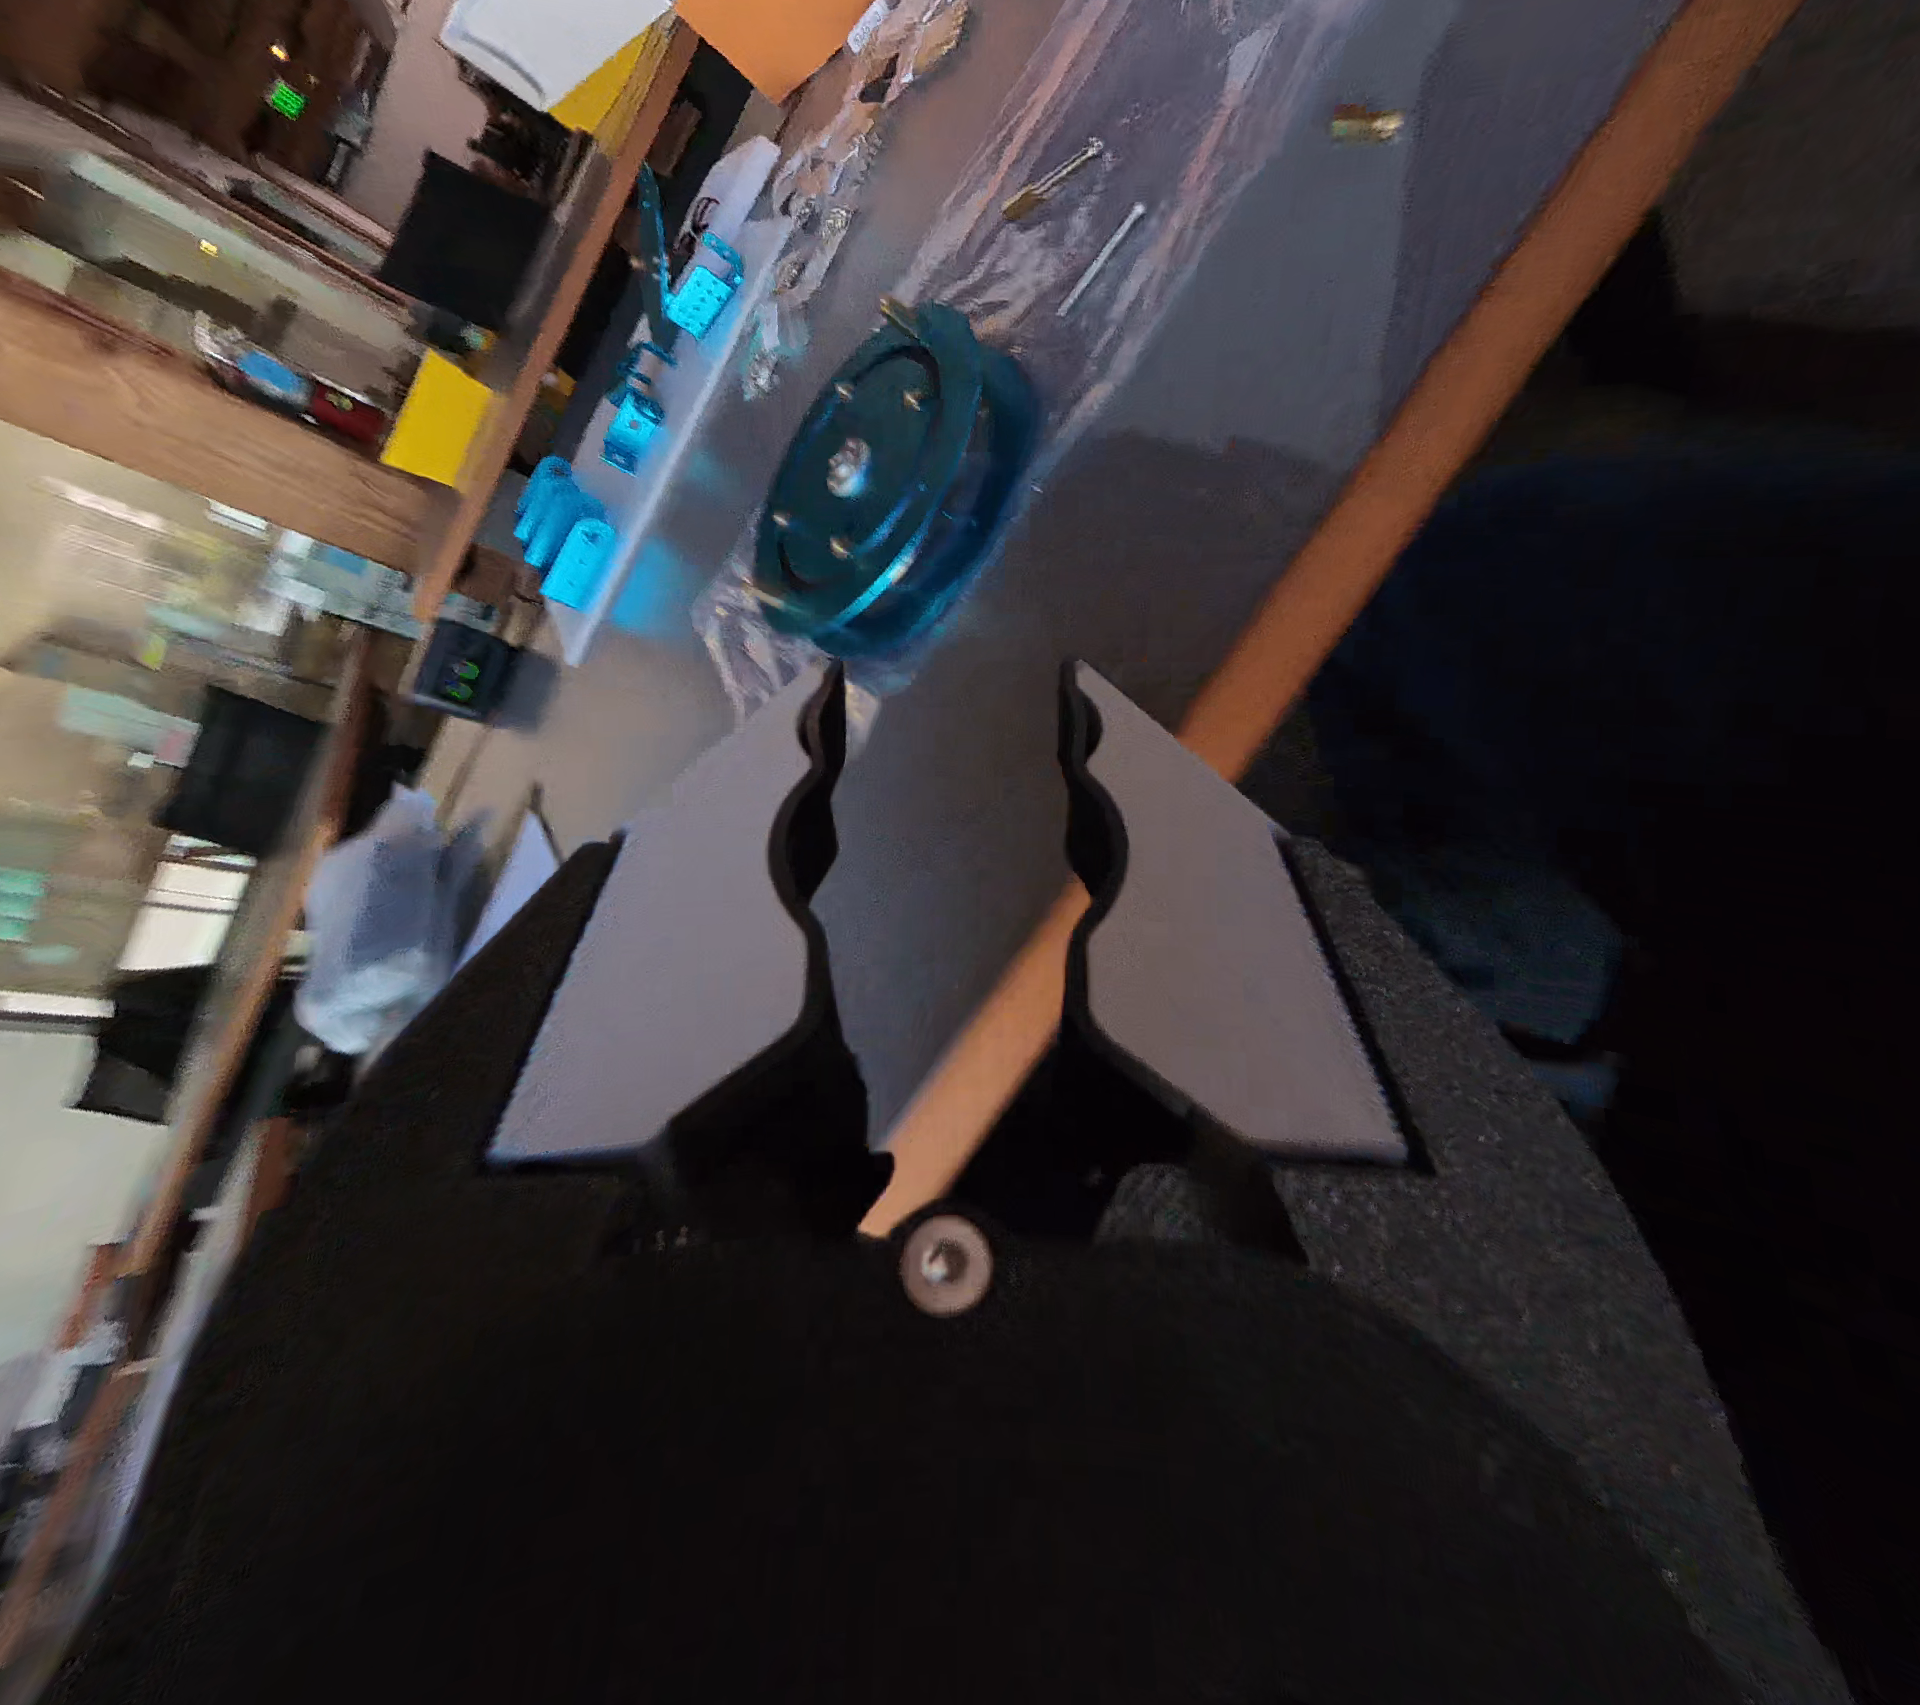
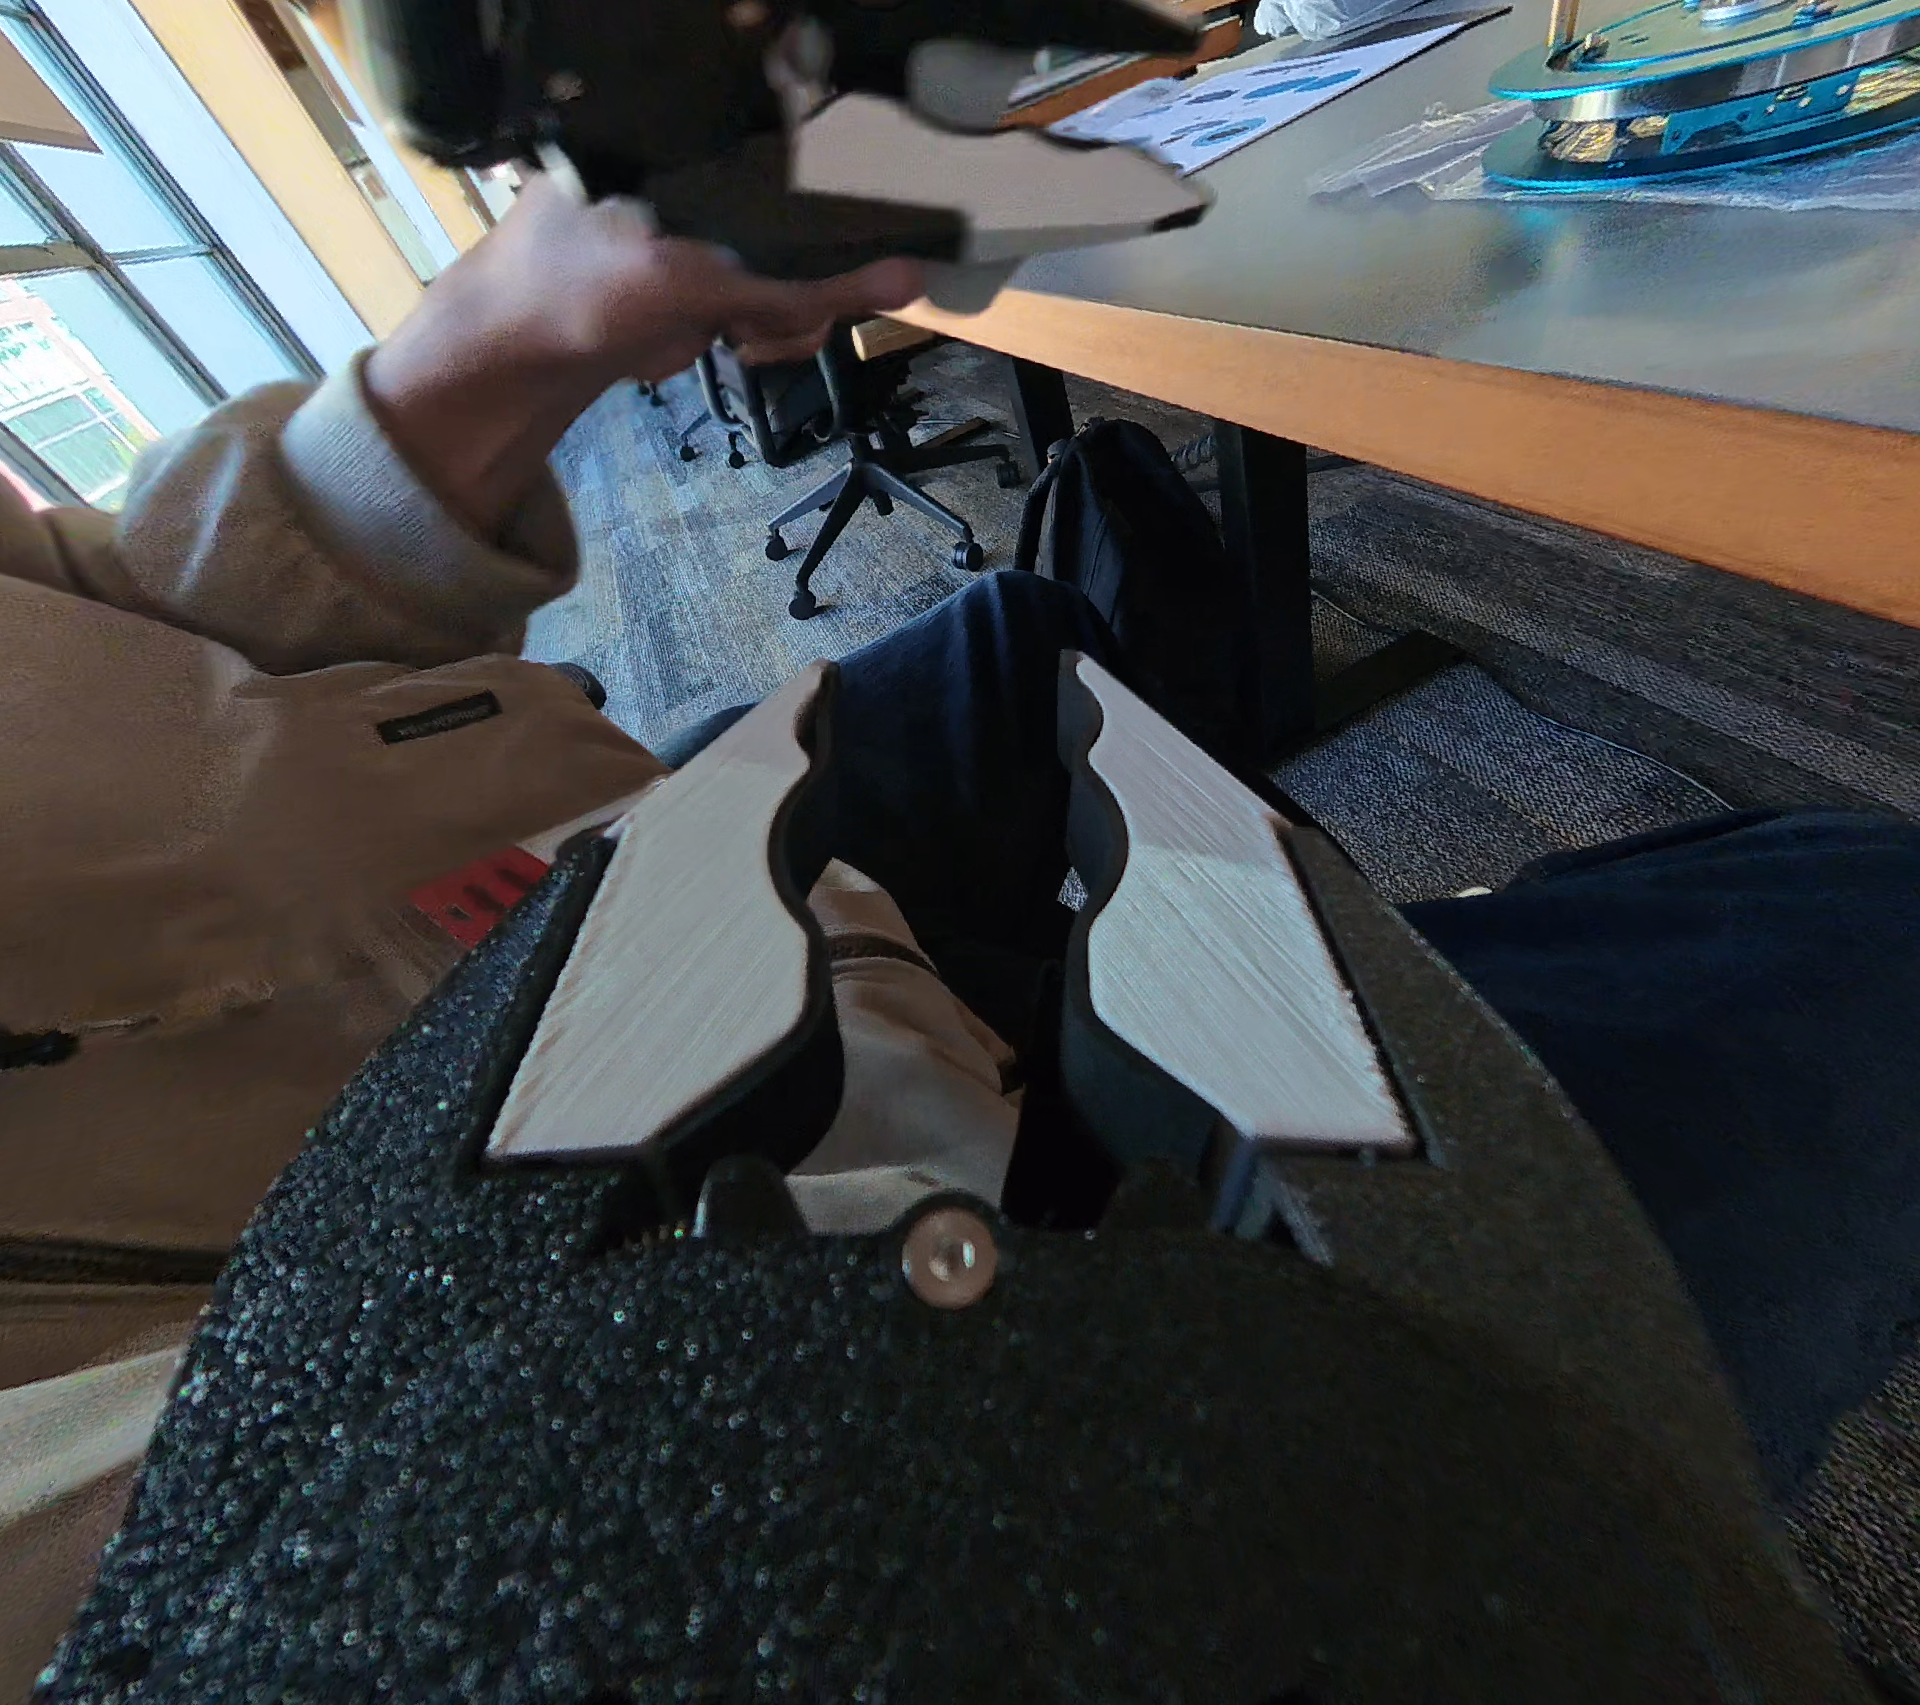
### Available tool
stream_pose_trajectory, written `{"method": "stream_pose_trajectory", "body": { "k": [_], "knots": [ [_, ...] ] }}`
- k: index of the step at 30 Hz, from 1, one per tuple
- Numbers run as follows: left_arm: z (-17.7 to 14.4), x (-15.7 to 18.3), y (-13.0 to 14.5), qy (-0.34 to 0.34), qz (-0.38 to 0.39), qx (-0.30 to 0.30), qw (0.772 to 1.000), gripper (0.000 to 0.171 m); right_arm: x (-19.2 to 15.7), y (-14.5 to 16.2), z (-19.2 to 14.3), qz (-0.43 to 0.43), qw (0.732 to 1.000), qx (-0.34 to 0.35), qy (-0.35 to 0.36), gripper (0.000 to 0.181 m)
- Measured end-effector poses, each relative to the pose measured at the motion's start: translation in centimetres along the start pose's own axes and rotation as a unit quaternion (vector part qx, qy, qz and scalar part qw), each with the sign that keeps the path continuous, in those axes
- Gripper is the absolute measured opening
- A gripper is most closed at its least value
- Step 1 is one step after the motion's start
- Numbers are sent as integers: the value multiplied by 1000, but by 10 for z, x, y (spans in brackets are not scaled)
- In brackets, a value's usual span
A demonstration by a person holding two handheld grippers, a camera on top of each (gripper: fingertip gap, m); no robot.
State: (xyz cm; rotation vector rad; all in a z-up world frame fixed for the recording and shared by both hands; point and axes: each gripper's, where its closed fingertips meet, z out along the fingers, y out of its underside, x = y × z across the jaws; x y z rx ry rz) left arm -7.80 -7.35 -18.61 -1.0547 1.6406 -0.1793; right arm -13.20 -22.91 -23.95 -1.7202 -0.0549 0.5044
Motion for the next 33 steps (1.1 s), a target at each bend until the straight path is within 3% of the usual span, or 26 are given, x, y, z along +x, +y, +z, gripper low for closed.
{"method": "stream_pose_trajectory", "body": {
  "k": [3,10,16,23,29,33],
  "knots": [
    [45,-18,-10,-15,70,-19,997,39,5,-3,-5,12,1000,10,2,41],
    [107,-15,-10,22,93,-28,995,33,19,-17,-21,88,995,52,-6,40],
    [123,-7,-5,31,137,-50,989,26,24,-26,-34,132,988,80,-22,40],
    [127,-8,-2,42,177,-83,980,21,15,-22,-32,121,990,64,-34,41],
    [129,-12,-2,-14,245,-74,966,16,10,-16,-27,97,994,43,-29,38],
    [123,-23,-10,-51,185,-33,981,11,12,-21,-27,102,993,44,-33,38]
  ]
}}
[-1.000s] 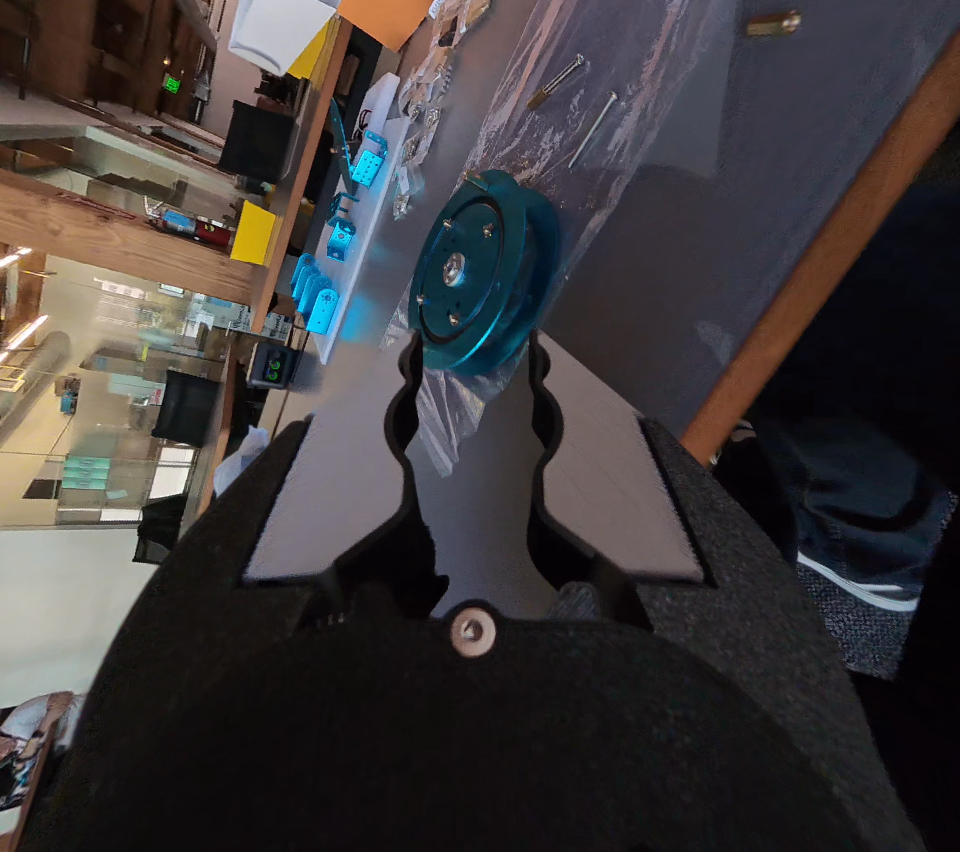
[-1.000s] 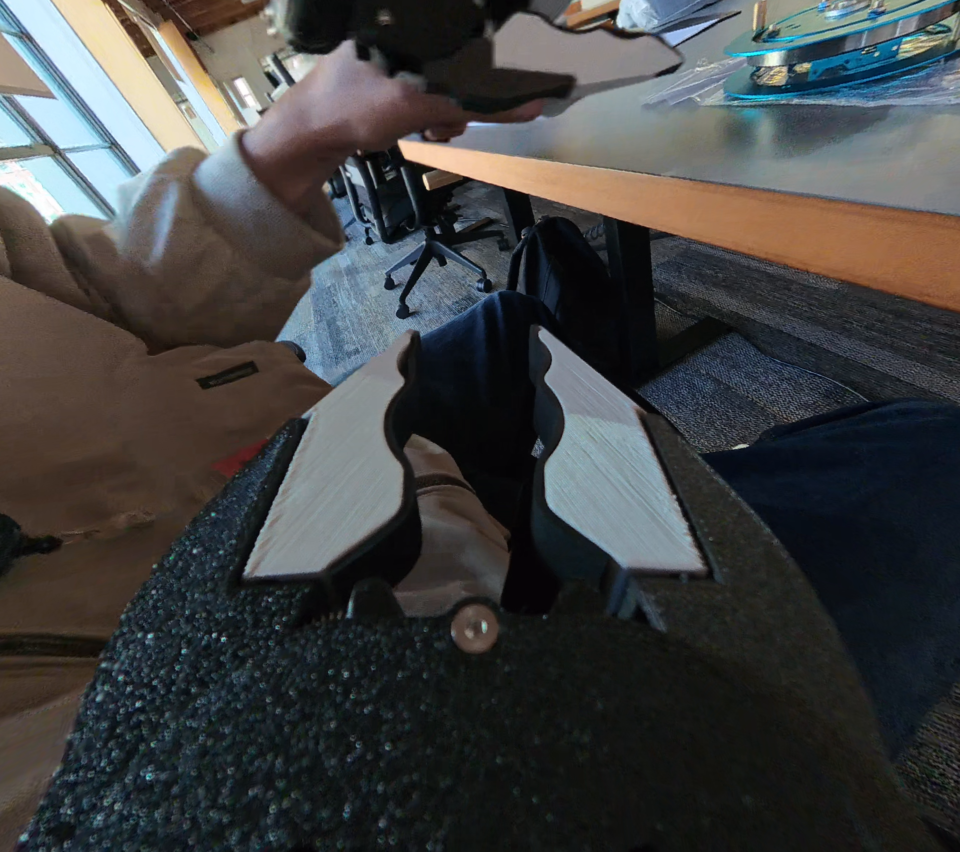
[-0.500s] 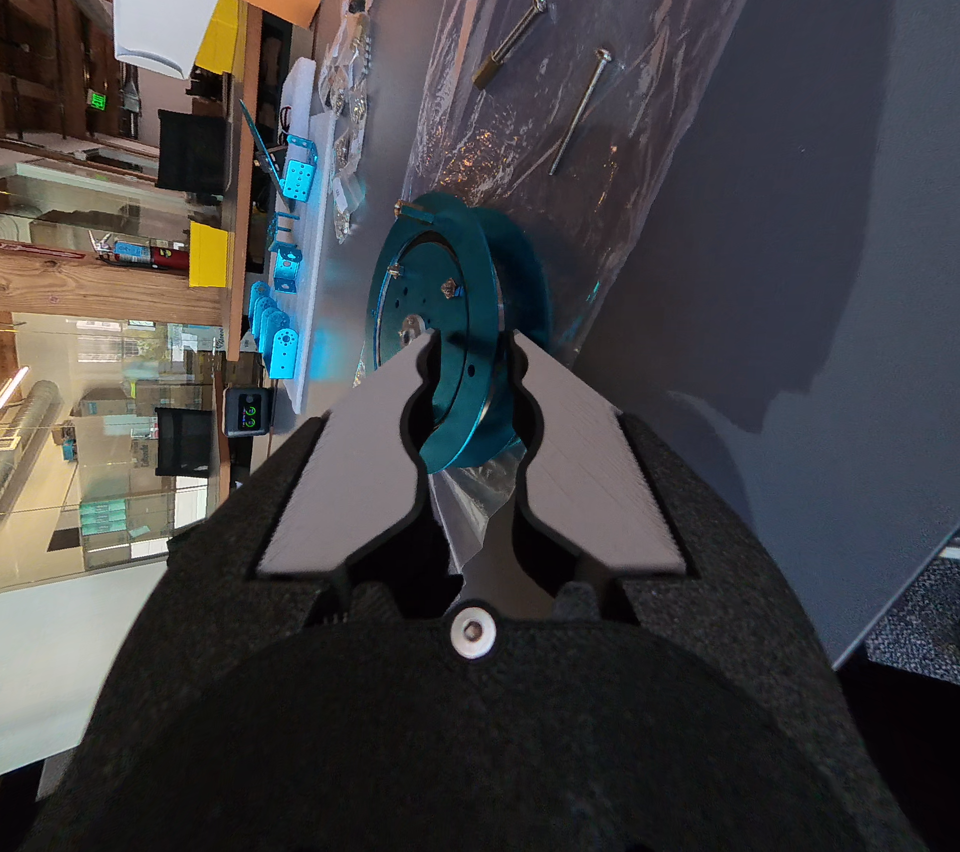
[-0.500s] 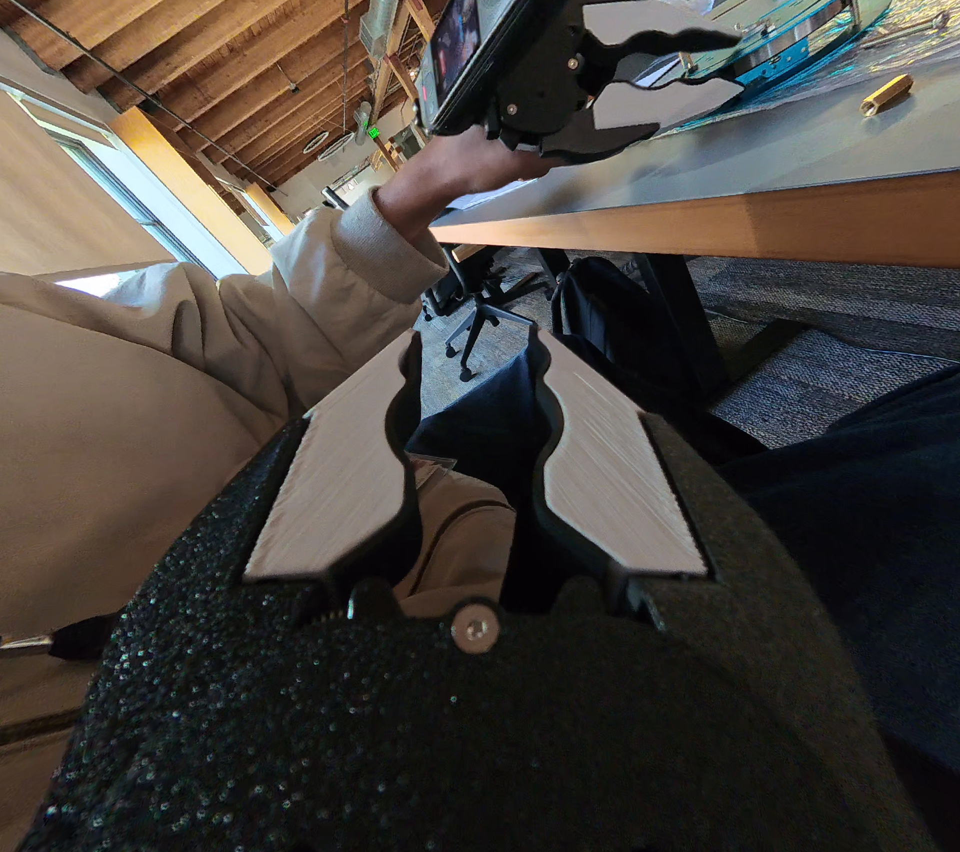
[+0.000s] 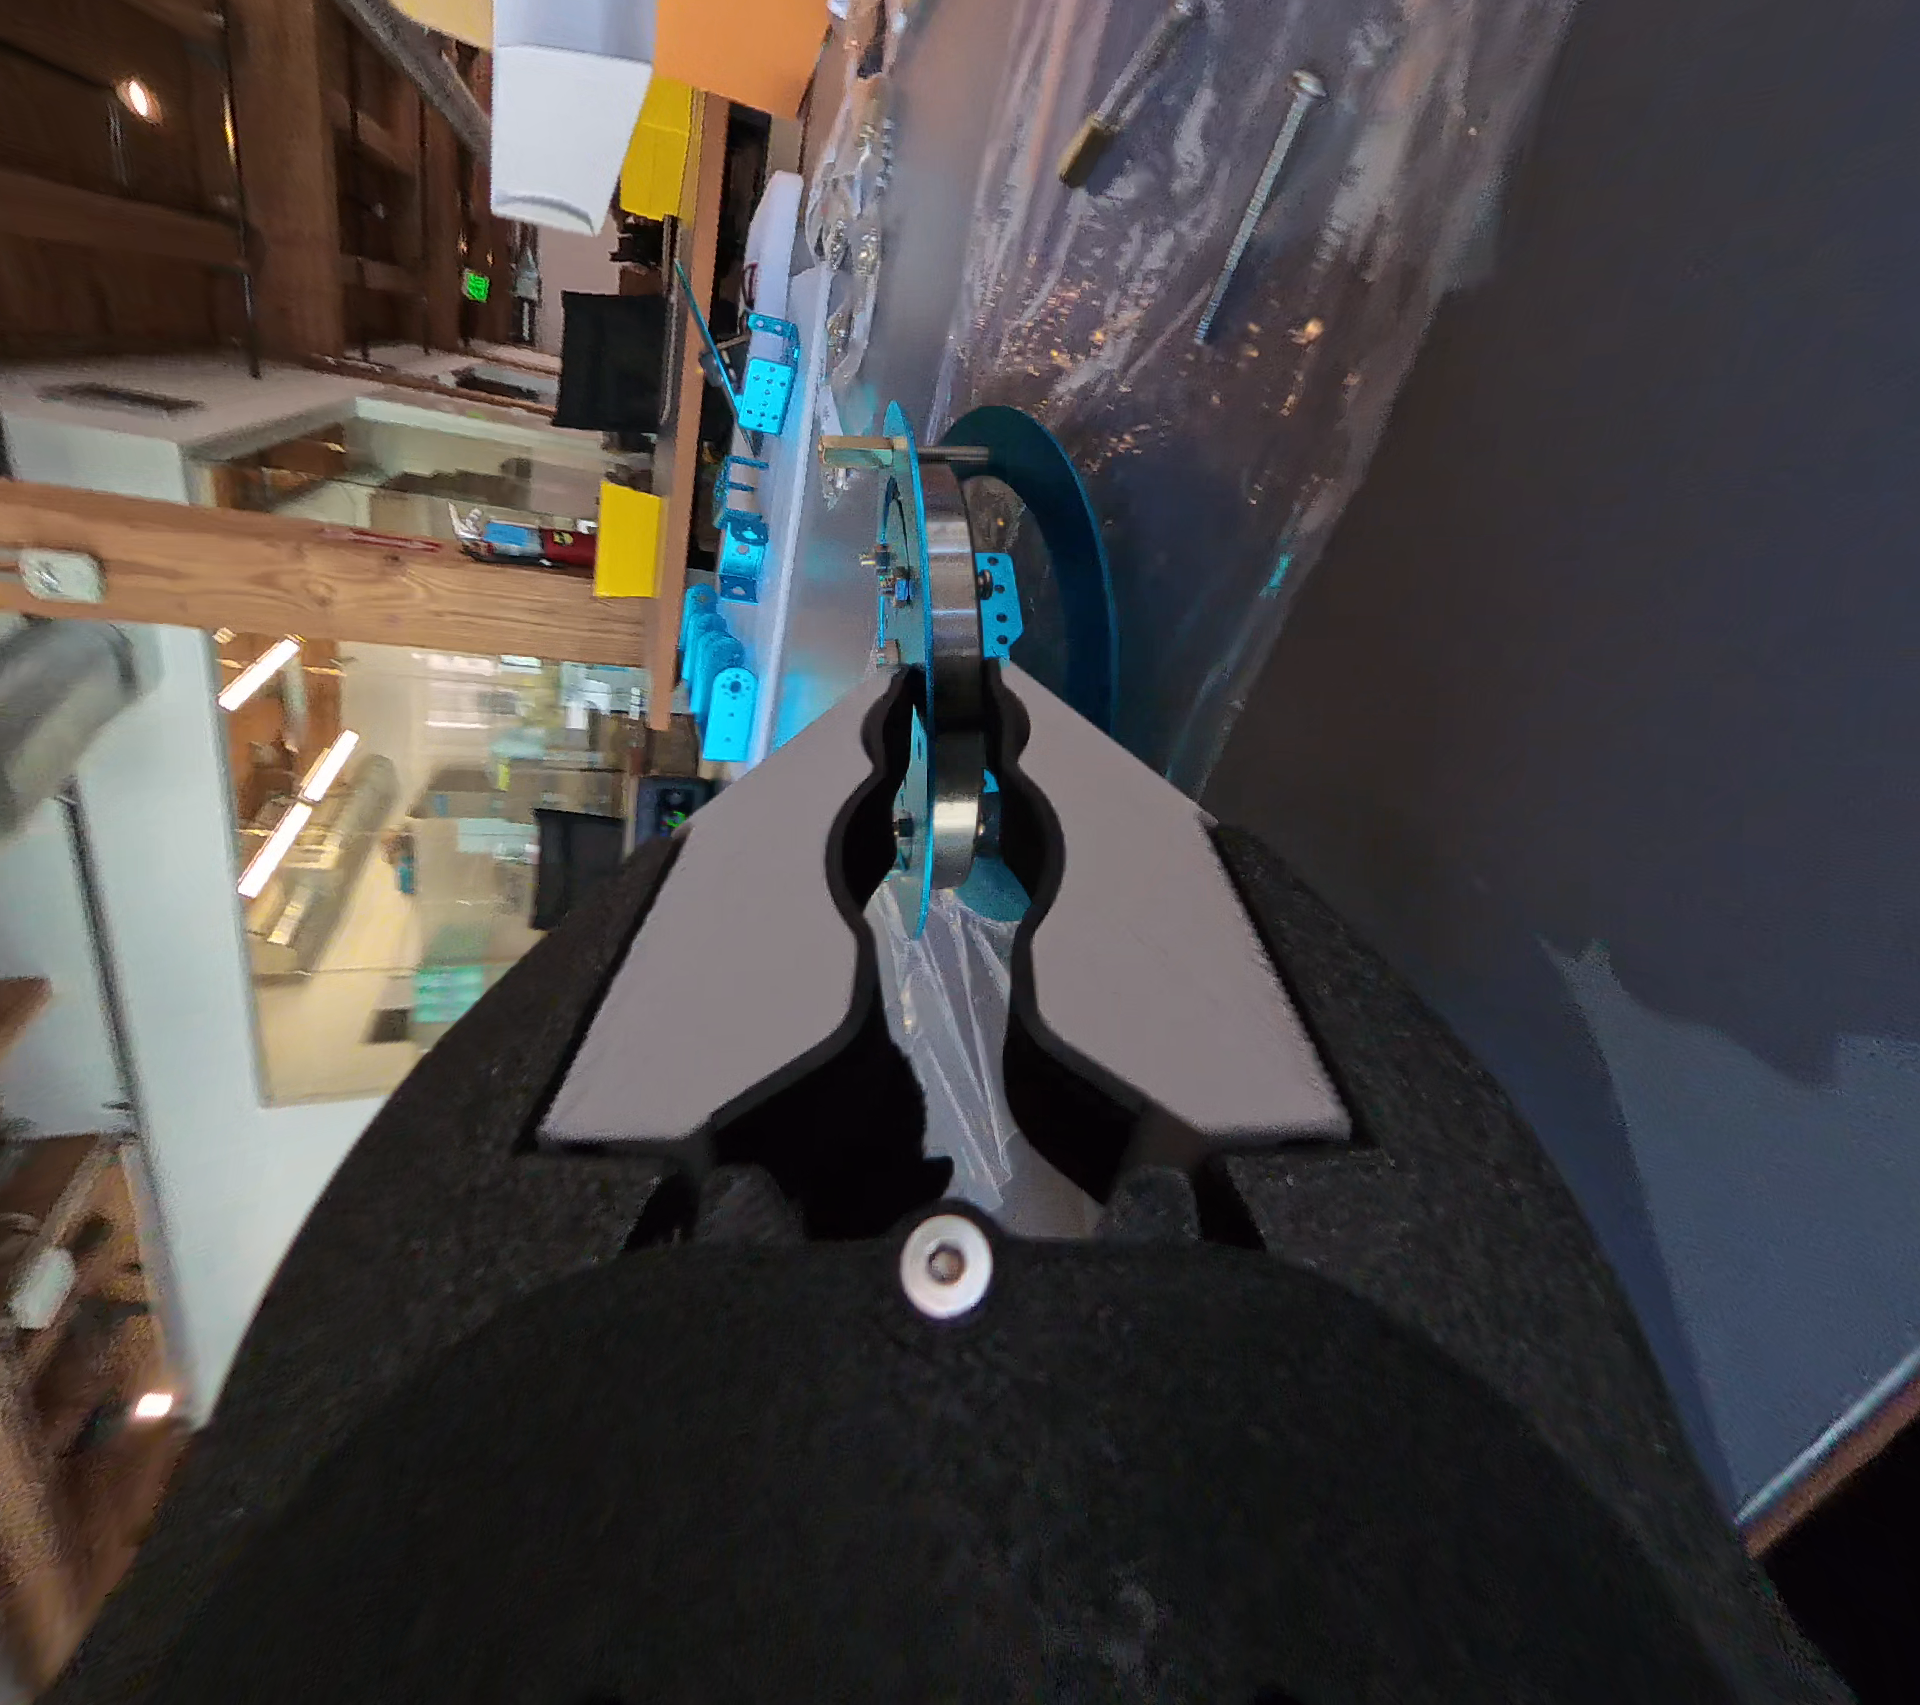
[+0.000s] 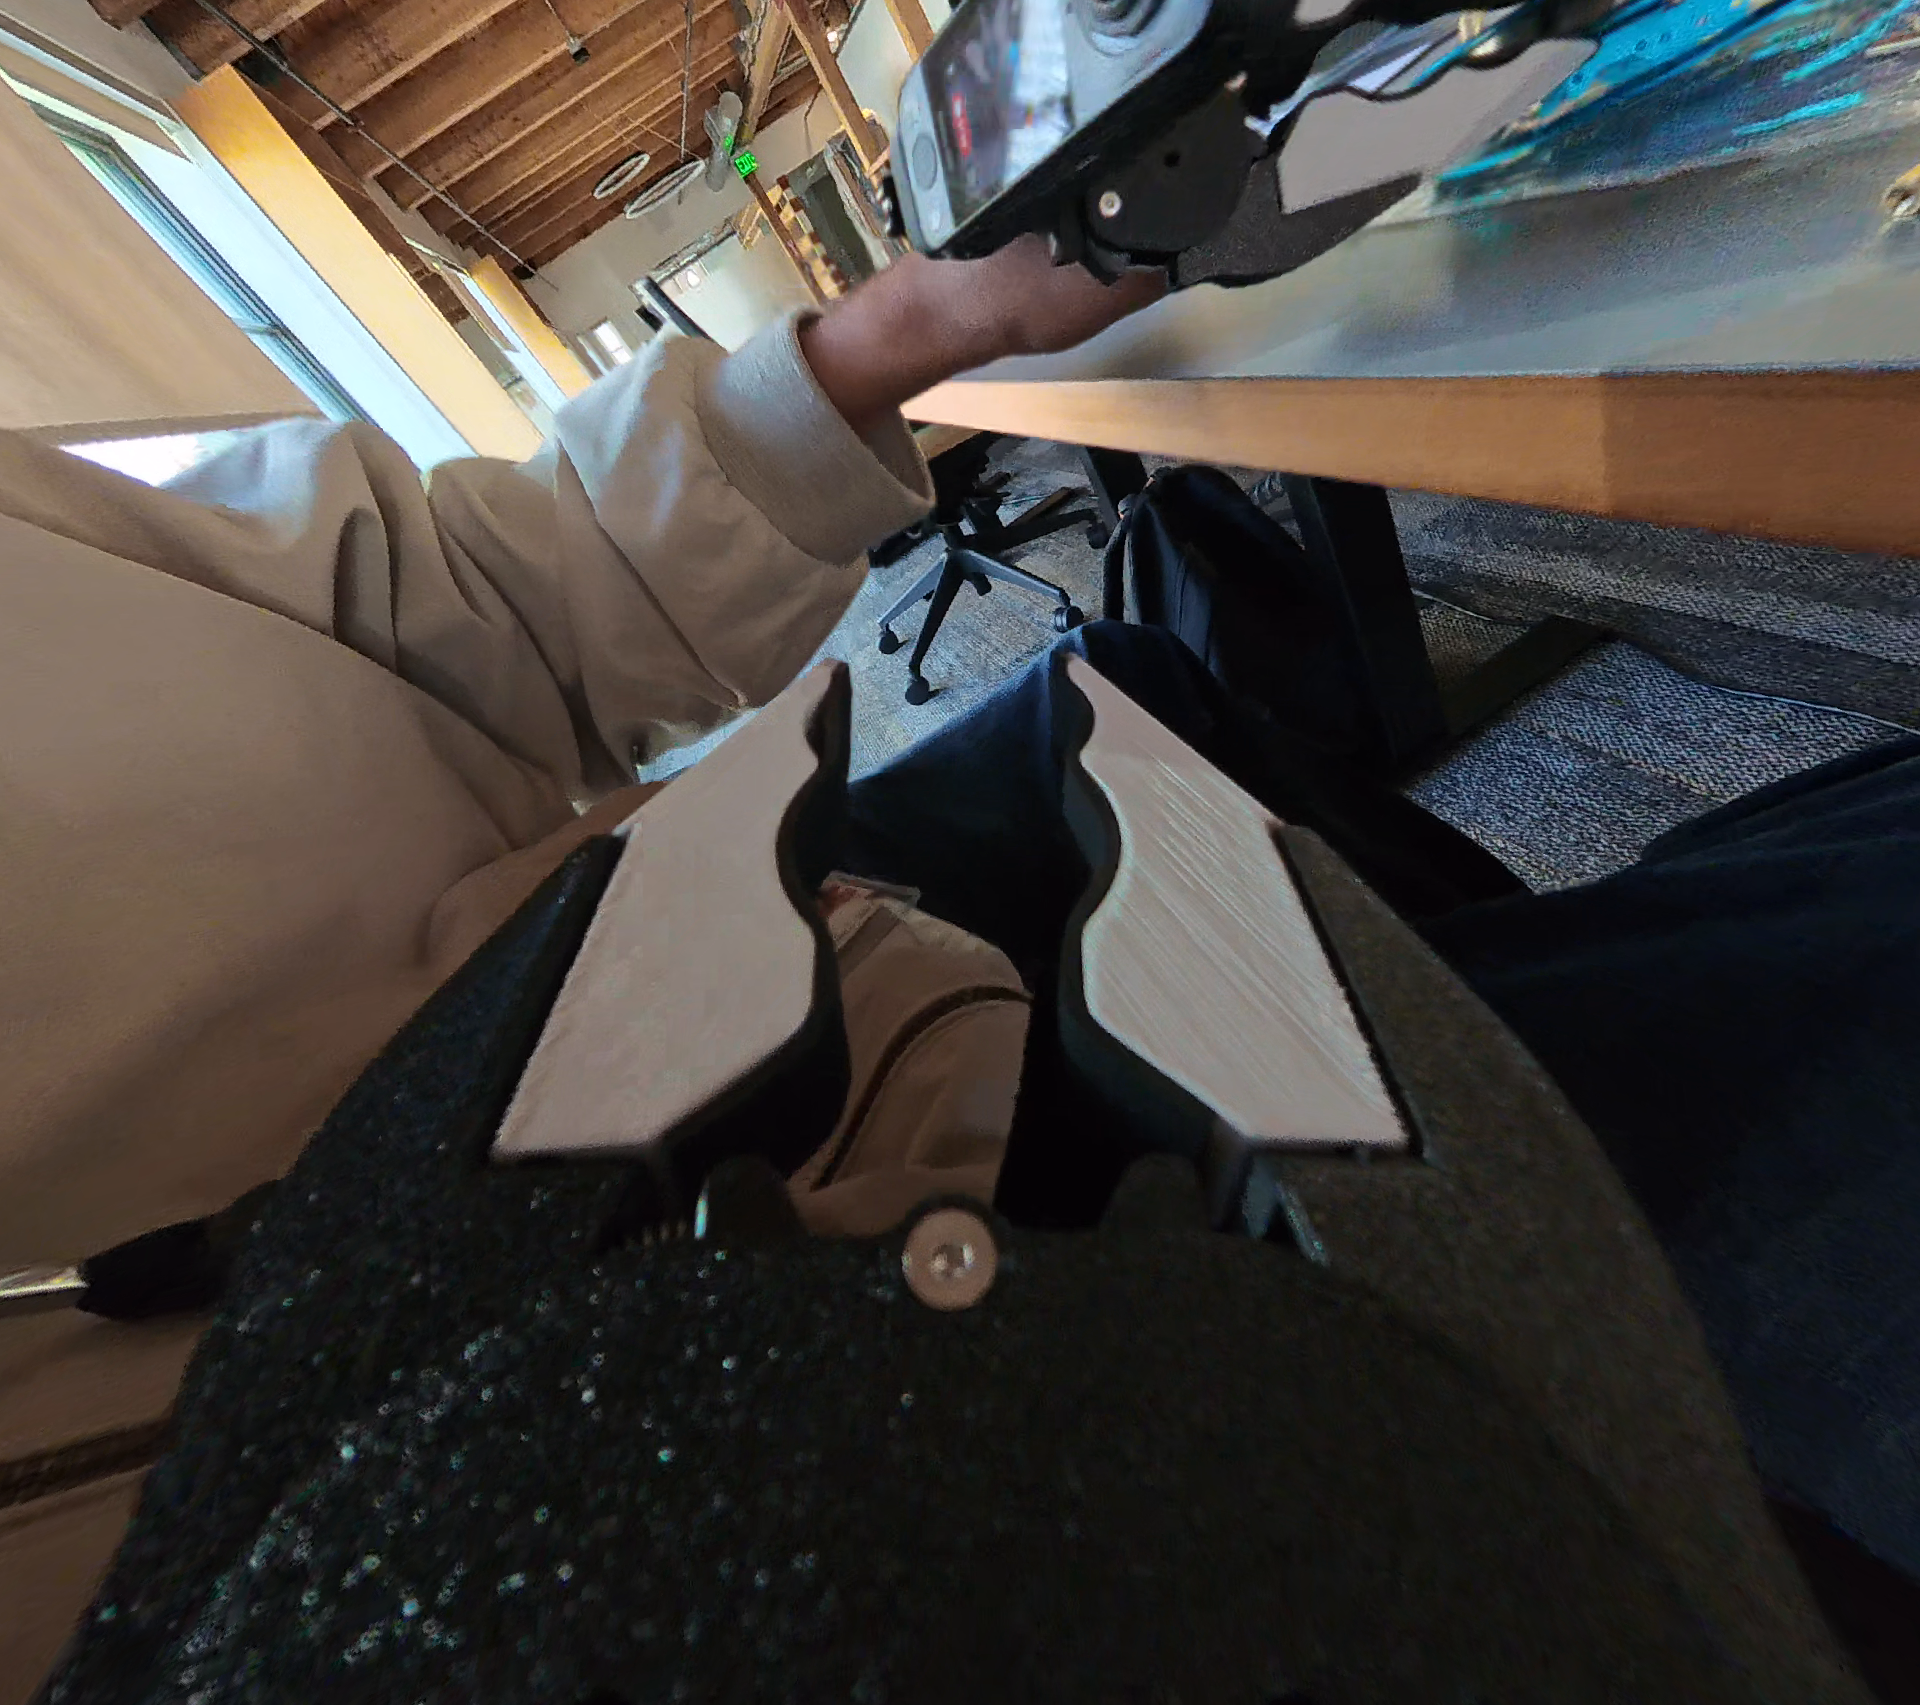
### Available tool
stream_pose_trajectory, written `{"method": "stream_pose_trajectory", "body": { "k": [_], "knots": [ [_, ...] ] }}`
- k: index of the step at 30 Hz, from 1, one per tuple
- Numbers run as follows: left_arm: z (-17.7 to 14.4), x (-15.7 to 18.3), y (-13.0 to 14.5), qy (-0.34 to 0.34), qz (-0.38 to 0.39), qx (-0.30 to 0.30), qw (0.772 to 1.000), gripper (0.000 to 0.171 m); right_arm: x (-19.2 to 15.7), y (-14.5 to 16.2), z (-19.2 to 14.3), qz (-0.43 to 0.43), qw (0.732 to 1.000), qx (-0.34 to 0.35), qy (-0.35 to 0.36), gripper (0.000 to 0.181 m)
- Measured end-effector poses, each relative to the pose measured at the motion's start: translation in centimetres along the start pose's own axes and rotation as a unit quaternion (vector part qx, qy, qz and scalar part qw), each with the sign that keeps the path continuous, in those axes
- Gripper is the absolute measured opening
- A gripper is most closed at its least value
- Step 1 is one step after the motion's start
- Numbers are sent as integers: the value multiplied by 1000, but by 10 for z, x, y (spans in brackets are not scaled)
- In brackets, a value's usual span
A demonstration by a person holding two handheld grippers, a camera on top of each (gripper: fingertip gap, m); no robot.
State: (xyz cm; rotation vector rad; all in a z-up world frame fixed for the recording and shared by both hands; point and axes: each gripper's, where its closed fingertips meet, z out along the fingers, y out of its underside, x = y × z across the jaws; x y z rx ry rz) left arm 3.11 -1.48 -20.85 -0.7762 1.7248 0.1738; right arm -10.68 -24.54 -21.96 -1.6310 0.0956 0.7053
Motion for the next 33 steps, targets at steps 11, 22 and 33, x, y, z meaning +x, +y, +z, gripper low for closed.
{"method": "stream_pose_trajectory", "body": {
  "k": [11,22,33],
  "knots": [
    [-6,-19,6,27,-201,60,977,10,130,-181,57,-209,967,-116,93,32],
    [-10,-35,6,55,-290,95,951,10,198,-160,159,-218,942,-249,-53,24],
    [-8,-52,13,85,-376,128,914,11,208,-166,182,-225,910,-338,-84,12]
  ]
}}
